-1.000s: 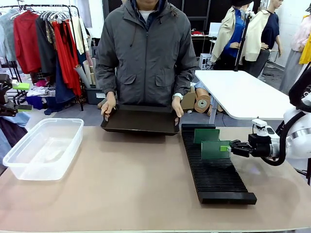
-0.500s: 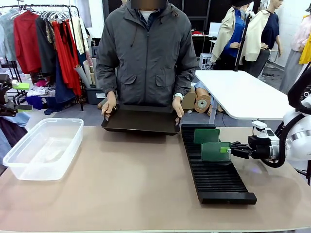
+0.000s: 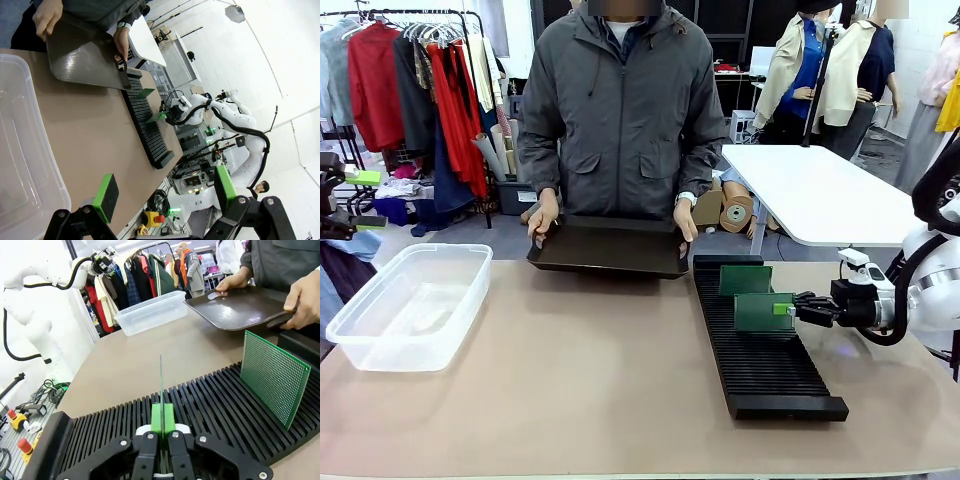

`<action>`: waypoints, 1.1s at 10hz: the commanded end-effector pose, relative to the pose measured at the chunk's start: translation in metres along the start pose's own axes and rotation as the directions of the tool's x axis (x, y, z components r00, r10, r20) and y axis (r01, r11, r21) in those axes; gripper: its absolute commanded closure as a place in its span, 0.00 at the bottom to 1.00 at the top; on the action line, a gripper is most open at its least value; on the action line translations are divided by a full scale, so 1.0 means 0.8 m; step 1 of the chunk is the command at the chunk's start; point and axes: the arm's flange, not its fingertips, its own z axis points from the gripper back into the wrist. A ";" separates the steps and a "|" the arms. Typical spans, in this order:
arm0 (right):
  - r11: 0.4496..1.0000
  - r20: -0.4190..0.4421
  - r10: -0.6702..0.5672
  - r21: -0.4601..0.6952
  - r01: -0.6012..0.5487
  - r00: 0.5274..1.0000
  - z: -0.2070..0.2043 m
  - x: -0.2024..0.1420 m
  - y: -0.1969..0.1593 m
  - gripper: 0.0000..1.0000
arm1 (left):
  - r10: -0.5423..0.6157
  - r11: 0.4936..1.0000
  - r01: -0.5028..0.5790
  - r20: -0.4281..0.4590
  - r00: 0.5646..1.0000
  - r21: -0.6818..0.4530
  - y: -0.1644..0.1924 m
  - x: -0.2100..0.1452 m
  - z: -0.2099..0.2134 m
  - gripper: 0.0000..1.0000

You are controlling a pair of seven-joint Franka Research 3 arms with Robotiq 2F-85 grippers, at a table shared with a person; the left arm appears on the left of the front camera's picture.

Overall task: Sort PCBs into racks and boxes based on the side picked up.
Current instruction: If the short side of the Blank PCB is picked up, insert it into the PCB Rack ; if the long side is picked up, place it in the Organizing box.

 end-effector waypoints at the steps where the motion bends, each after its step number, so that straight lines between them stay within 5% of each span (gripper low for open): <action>1: 1.000 -0.002 0.008 0.000 -0.008 1.000 0.000 0.005 0.001 1.00 | 0.000 1.000 0.000 -0.003 1.000 0.000 -0.003 -0.001 0.001 0.00; 11: 1.000 -0.002 0.008 0.000 -0.008 1.000 0.000 0.005 0.001 1.00 | 0.000 1.000 0.000 -0.003 1.000 0.000 -0.003 -0.001 0.001 0.00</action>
